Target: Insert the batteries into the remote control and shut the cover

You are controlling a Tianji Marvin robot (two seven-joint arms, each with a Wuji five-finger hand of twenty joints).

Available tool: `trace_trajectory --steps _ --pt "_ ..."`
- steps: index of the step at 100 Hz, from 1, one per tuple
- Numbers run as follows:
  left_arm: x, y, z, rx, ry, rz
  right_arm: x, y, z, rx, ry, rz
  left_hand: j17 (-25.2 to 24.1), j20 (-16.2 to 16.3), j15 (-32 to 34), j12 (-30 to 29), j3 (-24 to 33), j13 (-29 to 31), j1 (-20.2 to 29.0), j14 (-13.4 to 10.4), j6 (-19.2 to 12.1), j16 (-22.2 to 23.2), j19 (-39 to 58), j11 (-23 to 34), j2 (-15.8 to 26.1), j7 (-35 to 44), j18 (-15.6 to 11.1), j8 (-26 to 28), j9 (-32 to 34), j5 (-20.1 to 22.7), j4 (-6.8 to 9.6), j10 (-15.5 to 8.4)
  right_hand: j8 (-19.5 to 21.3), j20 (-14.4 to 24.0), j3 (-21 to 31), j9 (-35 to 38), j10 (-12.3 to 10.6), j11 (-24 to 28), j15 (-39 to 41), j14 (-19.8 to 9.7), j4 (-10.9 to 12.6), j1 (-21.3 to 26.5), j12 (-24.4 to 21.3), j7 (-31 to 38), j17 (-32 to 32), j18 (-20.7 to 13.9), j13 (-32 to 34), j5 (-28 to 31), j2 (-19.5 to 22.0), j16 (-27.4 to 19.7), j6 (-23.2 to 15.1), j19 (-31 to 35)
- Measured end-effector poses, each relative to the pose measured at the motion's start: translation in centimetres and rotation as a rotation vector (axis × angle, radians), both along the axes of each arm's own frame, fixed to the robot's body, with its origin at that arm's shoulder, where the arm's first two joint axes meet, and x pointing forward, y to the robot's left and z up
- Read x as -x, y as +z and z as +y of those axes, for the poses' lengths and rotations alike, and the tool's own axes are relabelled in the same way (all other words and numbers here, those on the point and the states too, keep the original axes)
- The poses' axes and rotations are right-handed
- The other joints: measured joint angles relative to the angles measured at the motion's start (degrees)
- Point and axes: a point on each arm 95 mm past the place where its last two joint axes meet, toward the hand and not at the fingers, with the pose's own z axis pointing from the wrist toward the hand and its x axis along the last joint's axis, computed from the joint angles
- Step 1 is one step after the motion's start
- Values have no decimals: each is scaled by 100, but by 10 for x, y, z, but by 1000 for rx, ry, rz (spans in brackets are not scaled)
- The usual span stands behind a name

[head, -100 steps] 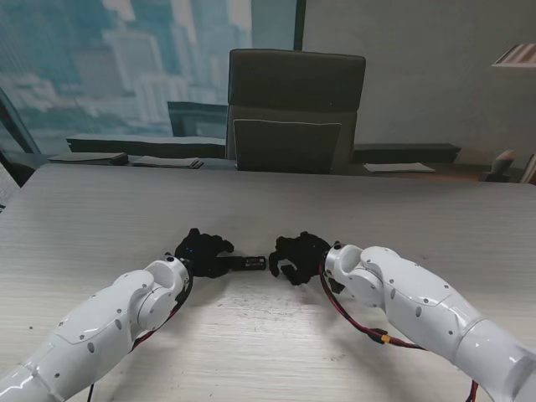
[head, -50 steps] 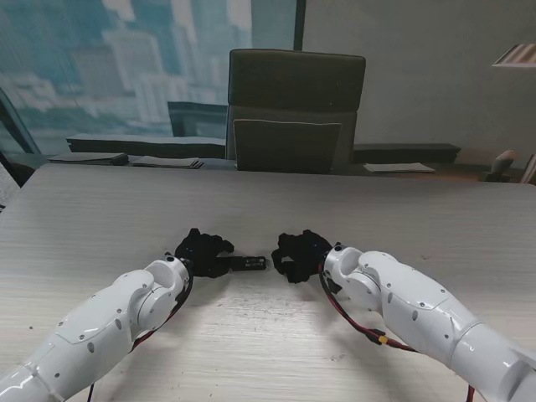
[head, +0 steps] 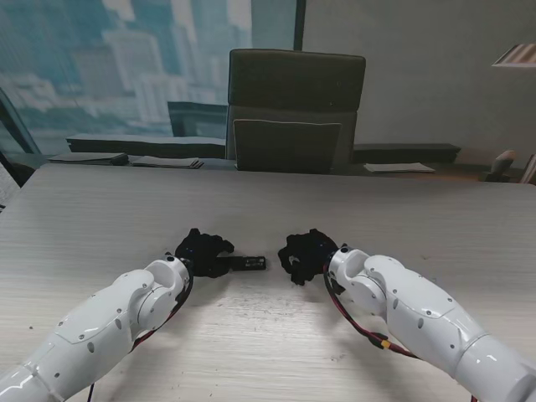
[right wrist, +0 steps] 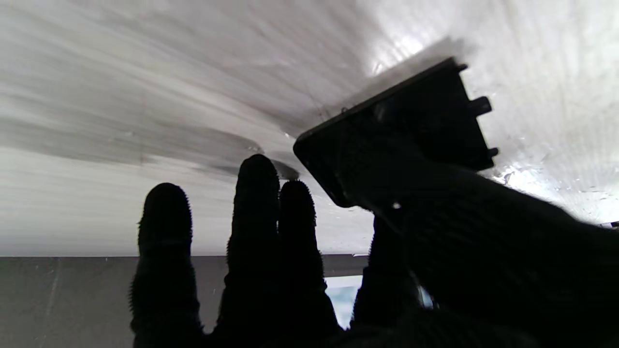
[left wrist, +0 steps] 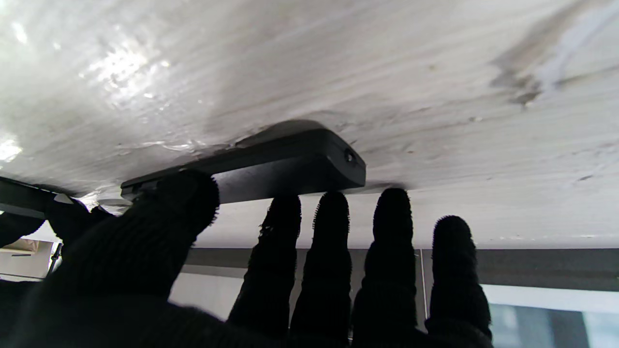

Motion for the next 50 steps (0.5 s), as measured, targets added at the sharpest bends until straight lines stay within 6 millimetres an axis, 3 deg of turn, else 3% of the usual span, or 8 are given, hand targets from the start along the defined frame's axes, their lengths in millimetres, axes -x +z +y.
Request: trace_trajectory --steps 25,32,50 --pt "0 0 0 0 0 0 1 2 -3 -23 -20 8 0 0 0 0 -1 0 0 10 0 0 0 0 0 0 0 0 0 0 0 4 0 -71 -185 1073 28 38 -297 56 -1 4 -26 117 73 122 128 73 -36 -265 341 0" --pt "0 0 0 1 0 1 2 2 -4 -29 -28 12 0 0 0 0 -1 0 0 14 0 1 0 0 0 0 0 0 0 0 0 5 0 -91 -199 1528 -8 45 -323 212 -4 7 -44 157 110 177 285 146 -52 -314 454 0" --pt "0 0 0 1 0 1 3 5 -7 -54 -50 33 0 0 0 0 -1 0 0 15 0 5 0 0 1 0 0 0 0 0 0 6 -89 -101 -205 1997 -29 130 -721 242 -72 57 -115 238 146 209 369 379 -165 -543 830 -14"
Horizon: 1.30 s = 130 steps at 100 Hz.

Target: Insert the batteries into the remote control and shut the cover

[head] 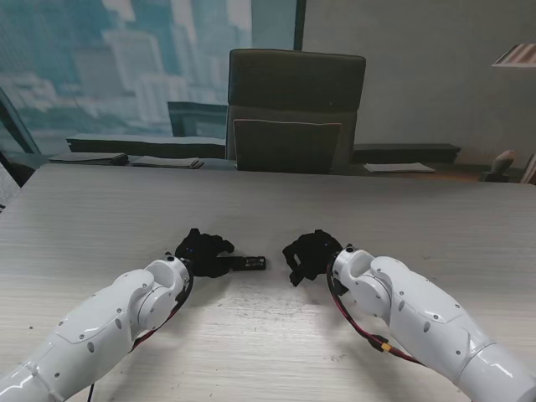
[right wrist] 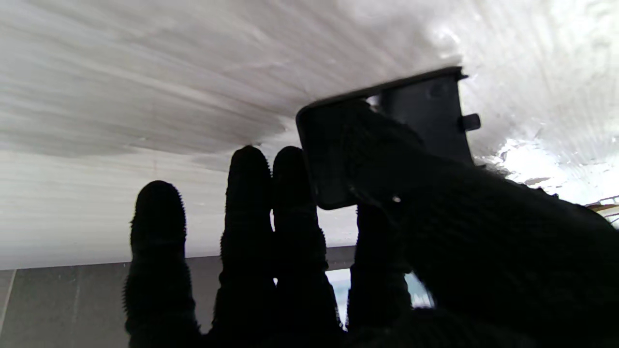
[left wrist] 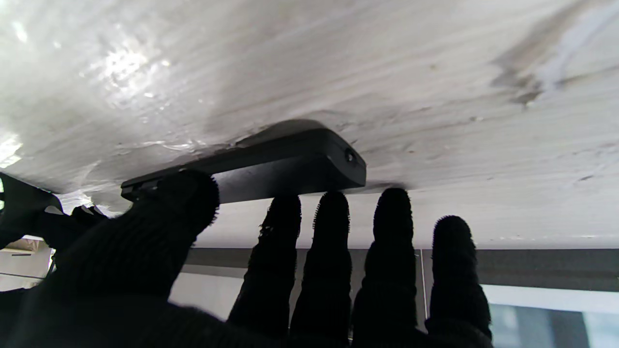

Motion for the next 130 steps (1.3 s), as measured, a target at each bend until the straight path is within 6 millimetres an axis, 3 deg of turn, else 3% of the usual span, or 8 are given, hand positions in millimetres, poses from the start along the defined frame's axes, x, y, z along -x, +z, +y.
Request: trace_trajectory --steps 25,34,44,59,72,81,103,130 --pt "0 0 0 0 0 0 0 2 0 -47 -33 30 0 0 0 0 0 0 0 14 0 3 0 0 0 0 0 0 0 0 0 7 -197 -51 0 366 4 211 -168 228 -1 4 0 78 116 89 182 106 -144 -228 340 -23" --pt "0 0 0 1 0 0 0 2 2 -77 -49 51 0 0 0 0 0 0 0 16 0 4 0 0 0 0 0 0 0 0 0 7 -235 -57 0 370 9 255 -112 450 -1 4 0 88 121 107 229 106 -147 -231 340 -24" --pt "0 0 0 1 0 0 -1 -2 5 -89 -53 67 0 0 0 0 0 0 0 21 0 3 0 0 0 0 0 0 0 0 0 8 -263 -59 0 569 18 262 412 363 -2 4 -1 95 197 115 822 77 -161 -76 352 -31" --pt "0 0 0 2 1 -1 -2 -3 11 -95 -50 63 0 0 0 0 -1 0 0 22 0 7 0 0 0 0 0 0 0 0 0 8 -361 -64 1 1012 88 171 370 455 -66 4 -77 88 432 120 1300 137 -267 -202 378 -18" --pt "0 0 0 4 2 -1 -3 -4 13 -98 -49 54 0 0 0 0 -1 0 0 13 0 7 0 0 0 0 0 0 0 0 0 -2 -692 -79 -4 1394 168 -132 267 557 -73 63 -227 -223 661 150 1694 434 -336 -381 713 90" --pt "0 0 0 4 3 -1 -2 -5 14 -97 -50 52 0 0 0 0 -1 0 0 9 0 4 0 0 0 0 0 0 0 0 0 -7 -908 -86 -79 1537 232 -367 203 609 -80 125 -305 -478 775 178 1877 500 -169 -405 945 168" --pt "0 0 0 4 2 -1 2 -8 13 -117 -74 24 0 0 0 0 -1 0 0 7 0 1 0 0 1 0 0 0 0 0 0 -10 -989 -90 -119 1818 317 -492 180 763 -80 138 -355 -712 1086 183 2236 611 -16 -468 1493 474" --pt "0 0 0 4 1 0 7 -15 18 -143 -135 -103 0 0 0 0 -19 0 0 25 0 1 0 0 3 0 0 0 0 0 0 1 -1063 -94 24 1964 363 -469 375 847 -80 136 -355 -721 1333 245 2420 789 -247 -471 1633 722"
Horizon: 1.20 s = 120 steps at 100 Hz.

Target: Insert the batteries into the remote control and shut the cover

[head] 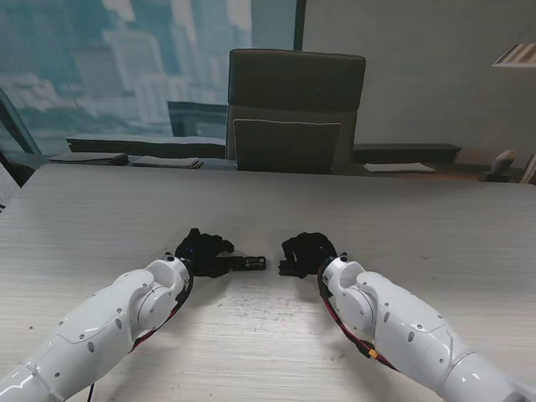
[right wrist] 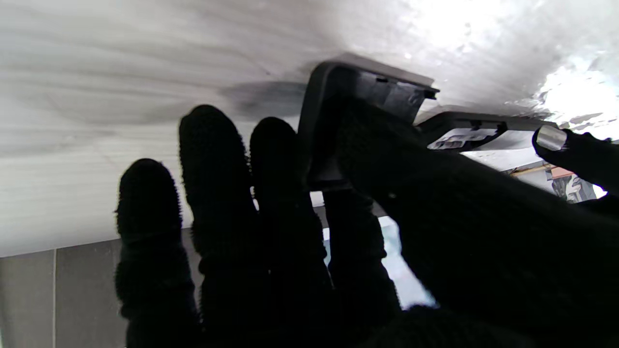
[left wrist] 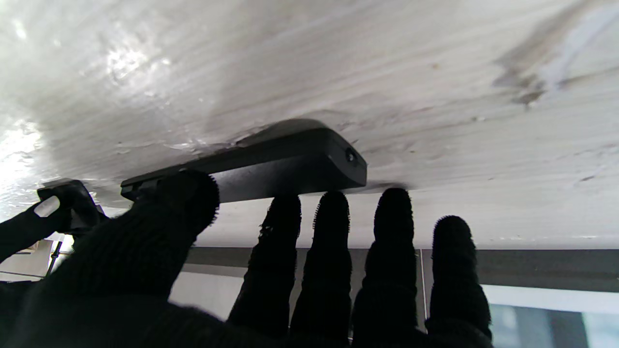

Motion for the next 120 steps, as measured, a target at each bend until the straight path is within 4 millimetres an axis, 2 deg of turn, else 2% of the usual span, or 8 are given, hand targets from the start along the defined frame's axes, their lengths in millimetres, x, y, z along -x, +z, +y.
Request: trace_trajectory --steps 24,44,75,94,120 --pt "0 0 0 0 0 1 -2 -1 7 -45 -45 -44 0 0 0 0 -30 -1 0 4 0 0 0 0 5 0 0 0 0 0 0 3 0 -44 32 145 0 106 22 18 2 0 0 13 80 80 116 210 17 -1 16 29" --pt "0 0 0 0 0 1 -10 2 14 -85 -71 -75 0 0 0 0 -30 -2 0 7 0 -1 0 0 6 0 0 0 0 0 0 5 0 -57 32 148 1 109 22 20 4 0 0 13 83 98 118 224 24 -1 49 61" --pt "0 0 0 -1 -2 1 -28 5 38 -144 -97 -73 0 0 0 0 -30 -2 0 36 0 -1 0 0 6 0 0 0 0 0 0 16 0 -141 32 148 1 110 22 22 4 0 0 13 30 101 118 224 28 -2 50 63" --pt "0 0 -1 -4 -5 -1 -35 3 54 -167 -93 -45 0 0 0 0 -30 -2 0 67 0 -1 0 0 6 0 0 0 0 0 0 19 0 -205 32 134 1 111 11 33 4 0 -12 13 -122 102 60 206 43 -10 -124 63" --pt "1 -2 -2 -27 -21 -25 -40 3 64 -165 -81 -39 0 0 62 0 82 21 0 72 20 -1 0 5 -39 -1 0 -1 -3 -1 0 21 -3 -271 31 59 -4 112 0 40 4 0 -12 14 -242 103 -60 178 114 -10 -203 62"
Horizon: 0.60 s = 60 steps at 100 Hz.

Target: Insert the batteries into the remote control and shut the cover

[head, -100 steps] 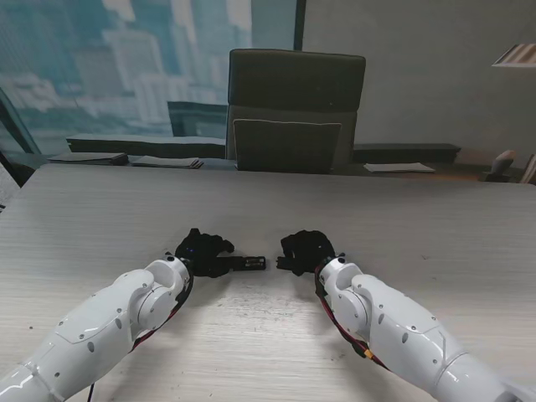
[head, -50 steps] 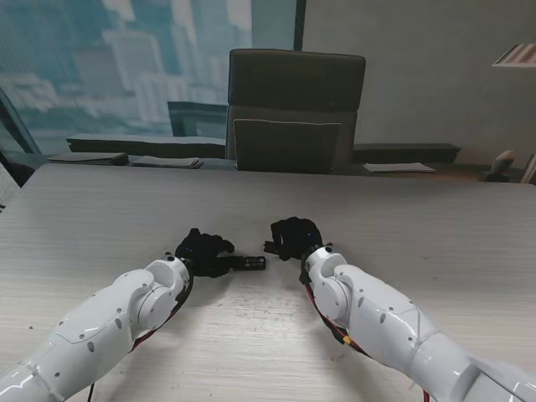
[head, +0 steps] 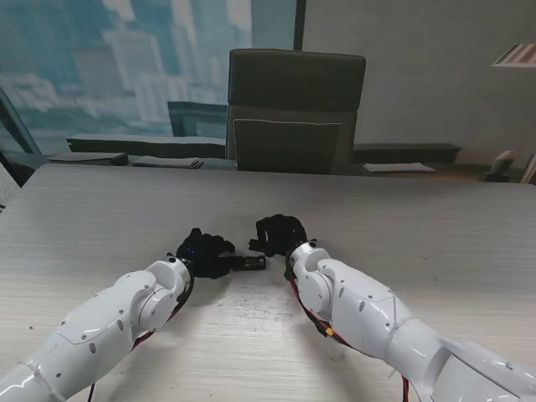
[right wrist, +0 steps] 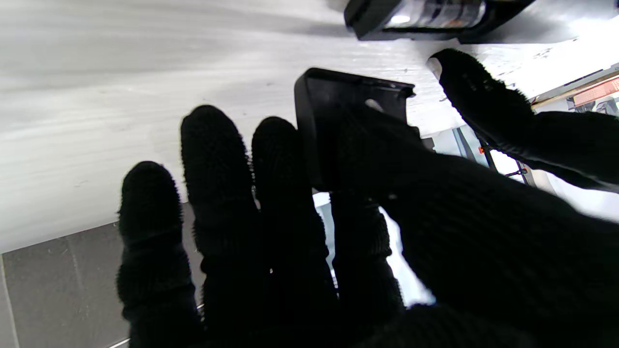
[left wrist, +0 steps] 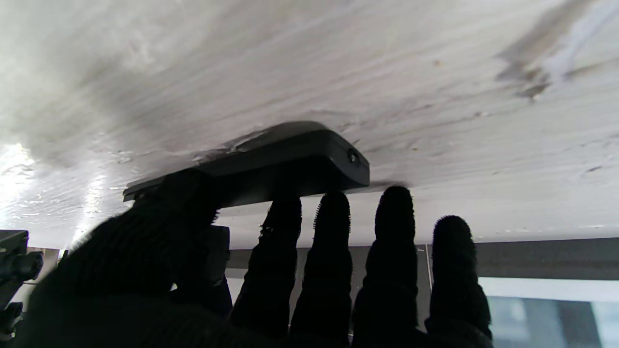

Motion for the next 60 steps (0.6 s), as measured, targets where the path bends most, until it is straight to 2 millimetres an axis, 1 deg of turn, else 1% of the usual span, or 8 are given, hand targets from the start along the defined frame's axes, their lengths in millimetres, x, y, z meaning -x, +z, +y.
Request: trace_trajectory --steps 35,60 --pt "0 -1 0 -1 -3 -8 1 -5 5 46 50 -6 6 0 14 -3 114 66 0 -10 17 0 0 4 -18 55 0 -34 27 0 0 1 -1 -64 -7 -68 -17 1 -62 -3 0 0 -56 2 -68 0 -79 -50 65 -16 -102 -6" --pt "0 -1 -1 -2 -4 -11 -2 -5 5 63 29 -28 8 0 15 -3 115 68 0 -10 17 0 0 41 -18 58 0 2 29 0 0 1 -72 -123 -117 -149 -37 1 -136 -6 0 0 -60 2 -132 1 -238 -131 310 -73 -147 -9"
